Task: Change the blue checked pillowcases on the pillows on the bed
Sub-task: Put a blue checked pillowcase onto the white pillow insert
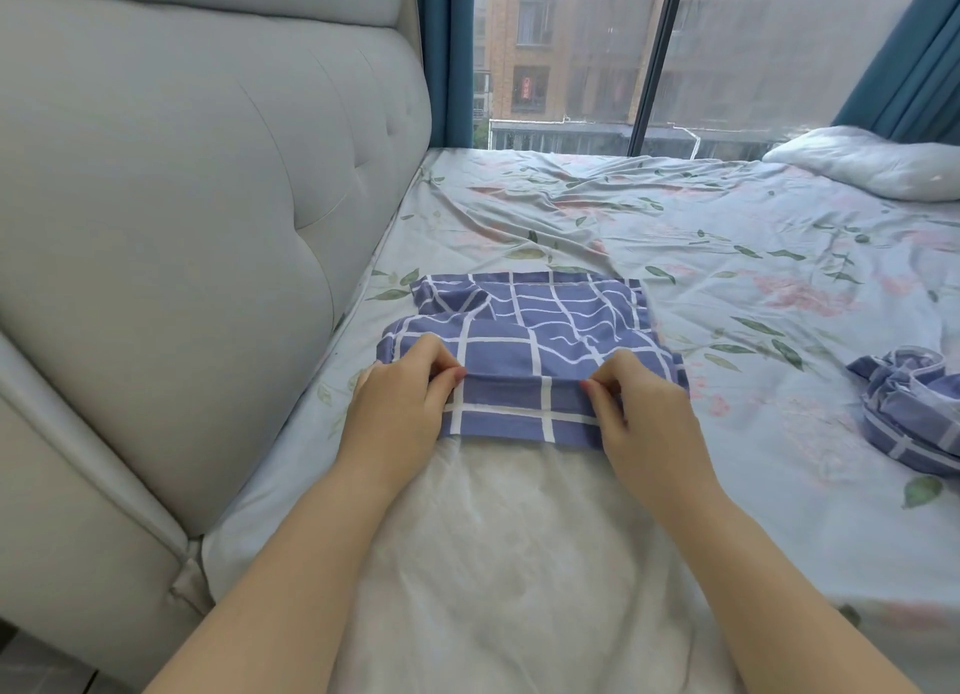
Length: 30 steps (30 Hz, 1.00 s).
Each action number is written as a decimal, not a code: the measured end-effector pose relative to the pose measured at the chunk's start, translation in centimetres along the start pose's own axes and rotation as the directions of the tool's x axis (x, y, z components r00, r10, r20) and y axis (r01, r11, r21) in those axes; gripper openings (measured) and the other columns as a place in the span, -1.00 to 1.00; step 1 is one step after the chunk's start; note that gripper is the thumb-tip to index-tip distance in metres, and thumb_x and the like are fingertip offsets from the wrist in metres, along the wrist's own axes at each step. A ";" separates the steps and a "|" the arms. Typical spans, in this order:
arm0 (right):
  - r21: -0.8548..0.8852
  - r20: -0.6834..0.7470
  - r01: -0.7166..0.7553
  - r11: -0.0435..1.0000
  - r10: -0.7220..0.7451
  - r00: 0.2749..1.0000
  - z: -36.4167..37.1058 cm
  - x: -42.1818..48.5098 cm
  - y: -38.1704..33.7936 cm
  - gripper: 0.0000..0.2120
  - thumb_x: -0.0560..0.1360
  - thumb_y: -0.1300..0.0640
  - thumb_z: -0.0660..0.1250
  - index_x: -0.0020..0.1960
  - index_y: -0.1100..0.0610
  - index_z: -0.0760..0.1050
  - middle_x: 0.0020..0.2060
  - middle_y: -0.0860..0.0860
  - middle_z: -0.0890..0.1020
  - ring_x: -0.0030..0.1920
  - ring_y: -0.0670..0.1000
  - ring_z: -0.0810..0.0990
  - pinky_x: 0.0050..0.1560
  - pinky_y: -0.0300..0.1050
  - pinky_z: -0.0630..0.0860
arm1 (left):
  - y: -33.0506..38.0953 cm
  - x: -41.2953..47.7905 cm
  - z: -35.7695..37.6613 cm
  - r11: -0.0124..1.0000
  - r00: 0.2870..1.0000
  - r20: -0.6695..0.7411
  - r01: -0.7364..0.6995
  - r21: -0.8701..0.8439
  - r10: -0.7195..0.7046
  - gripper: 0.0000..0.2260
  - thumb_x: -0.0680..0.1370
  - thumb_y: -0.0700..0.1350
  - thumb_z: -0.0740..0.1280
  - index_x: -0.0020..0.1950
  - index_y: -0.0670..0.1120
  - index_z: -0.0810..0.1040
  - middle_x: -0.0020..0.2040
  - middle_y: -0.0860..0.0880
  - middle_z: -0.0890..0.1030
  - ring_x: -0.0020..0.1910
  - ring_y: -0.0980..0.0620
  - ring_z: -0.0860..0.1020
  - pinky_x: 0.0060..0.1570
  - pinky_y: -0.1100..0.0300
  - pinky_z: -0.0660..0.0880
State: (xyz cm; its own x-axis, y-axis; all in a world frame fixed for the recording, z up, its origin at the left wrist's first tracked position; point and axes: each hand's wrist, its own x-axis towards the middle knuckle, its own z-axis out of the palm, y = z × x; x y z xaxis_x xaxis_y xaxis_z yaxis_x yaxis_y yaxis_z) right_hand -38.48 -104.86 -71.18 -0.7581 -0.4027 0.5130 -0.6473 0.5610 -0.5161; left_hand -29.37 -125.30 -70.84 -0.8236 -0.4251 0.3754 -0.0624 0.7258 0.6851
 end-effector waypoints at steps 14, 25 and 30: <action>-0.141 0.382 0.029 0.990 0.028 0.924 0.0 -0.8 -1.7 -0.81 0.62 -0.11 0.12 -0.07 -0.01 0.30 -0.31 -0.06 0.56 -0.19 0.06 0.52 -0.23 -0.04 0.44 | 0.4 -0.6 -0.4 0.992 0.950 0.308 0.019 0.128 -0.058 -0.90 0.60 0.06 0.30 0.09 0.15 0.44 -0.35 0.07 0.51 -0.28 0.12 0.51 -0.21 0.12 0.44; -0.116 0.264 -0.098 0.988 0.126 0.956 0.8 -0.3 0.1 -0.90 0.51 0.08 0.41 -0.13 0.09 0.63 -0.21 -0.07 0.49 -0.17 0.03 0.55 -0.09 0.01 0.54 | 0.2 0.0 0.9 0.974 0.980 0.176 0.057 0.218 -0.096 -0.93 0.55 0.04 0.39 -0.08 0.14 0.68 -0.37 0.19 0.50 -0.17 0.06 0.52 -0.22 0.16 0.46; -0.041 -0.021 -0.017 0.999 0.016 1.000 0.6 -0.3 0.1 -0.83 0.47 0.16 0.46 -0.26 0.14 0.54 -0.20 -0.06 0.46 -0.23 0.03 0.47 -0.29 -0.05 0.49 | 0.4 -0.2 0.6 0.984 0.995 -0.031 -0.086 0.154 0.091 -0.93 0.53 -0.03 0.44 -0.14 0.06 0.69 -0.18 0.15 0.48 -0.08 0.09 0.45 -0.18 0.14 0.44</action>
State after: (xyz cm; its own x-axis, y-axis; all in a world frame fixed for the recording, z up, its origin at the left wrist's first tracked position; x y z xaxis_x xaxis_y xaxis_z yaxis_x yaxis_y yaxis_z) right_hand -38.38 -105.18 -71.78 -0.7663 -0.3784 0.5192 -0.6307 0.5967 -0.4961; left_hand -29.59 -124.65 -70.99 -0.8082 -0.3734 0.4555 -0.0775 0.8341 0.5462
